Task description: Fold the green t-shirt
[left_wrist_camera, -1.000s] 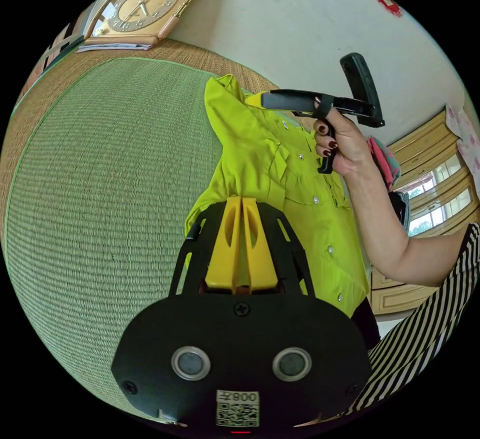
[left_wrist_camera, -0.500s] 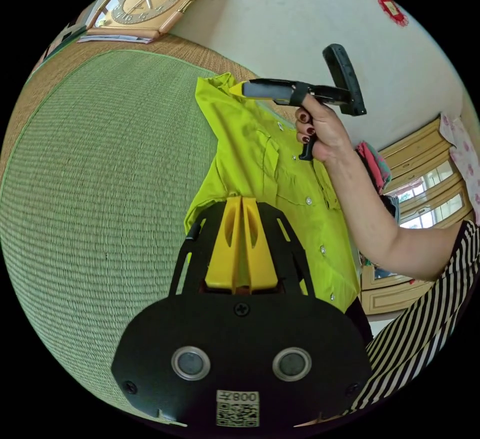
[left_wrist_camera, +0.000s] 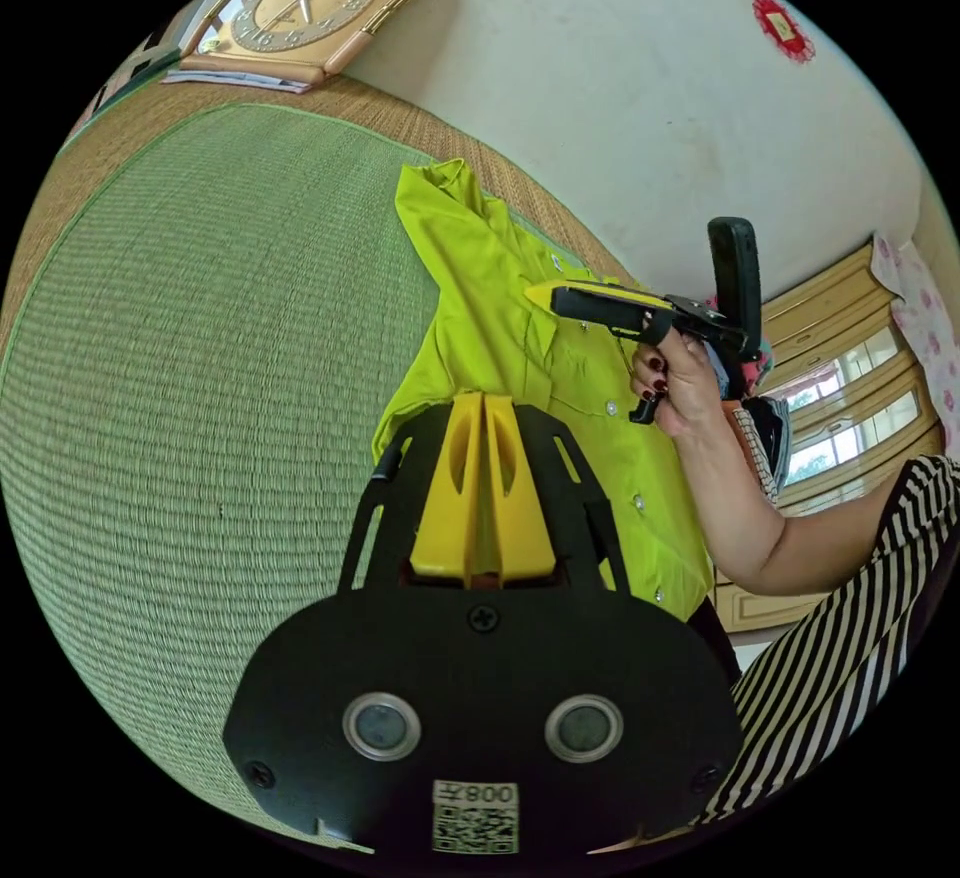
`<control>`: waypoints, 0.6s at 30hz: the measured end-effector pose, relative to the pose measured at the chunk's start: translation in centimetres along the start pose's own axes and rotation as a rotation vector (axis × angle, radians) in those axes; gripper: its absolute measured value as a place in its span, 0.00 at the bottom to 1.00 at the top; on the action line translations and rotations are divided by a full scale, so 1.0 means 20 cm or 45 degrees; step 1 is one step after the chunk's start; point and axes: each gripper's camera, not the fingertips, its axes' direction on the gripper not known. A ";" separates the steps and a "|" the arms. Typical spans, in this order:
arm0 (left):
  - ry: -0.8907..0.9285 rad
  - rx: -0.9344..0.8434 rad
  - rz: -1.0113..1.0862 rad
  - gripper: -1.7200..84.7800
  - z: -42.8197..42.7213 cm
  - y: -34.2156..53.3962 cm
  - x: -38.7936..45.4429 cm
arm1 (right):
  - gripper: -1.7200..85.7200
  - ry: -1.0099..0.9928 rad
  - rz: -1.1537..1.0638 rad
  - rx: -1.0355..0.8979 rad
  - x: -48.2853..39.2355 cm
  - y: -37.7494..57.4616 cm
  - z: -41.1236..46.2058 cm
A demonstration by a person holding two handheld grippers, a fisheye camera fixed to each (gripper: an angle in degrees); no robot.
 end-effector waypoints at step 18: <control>0.026 -0.003 0.177 0.02 0.11 0.03 0.28 | 0.02 0.270 0.550 -0.050 0.33 1.08 -0.65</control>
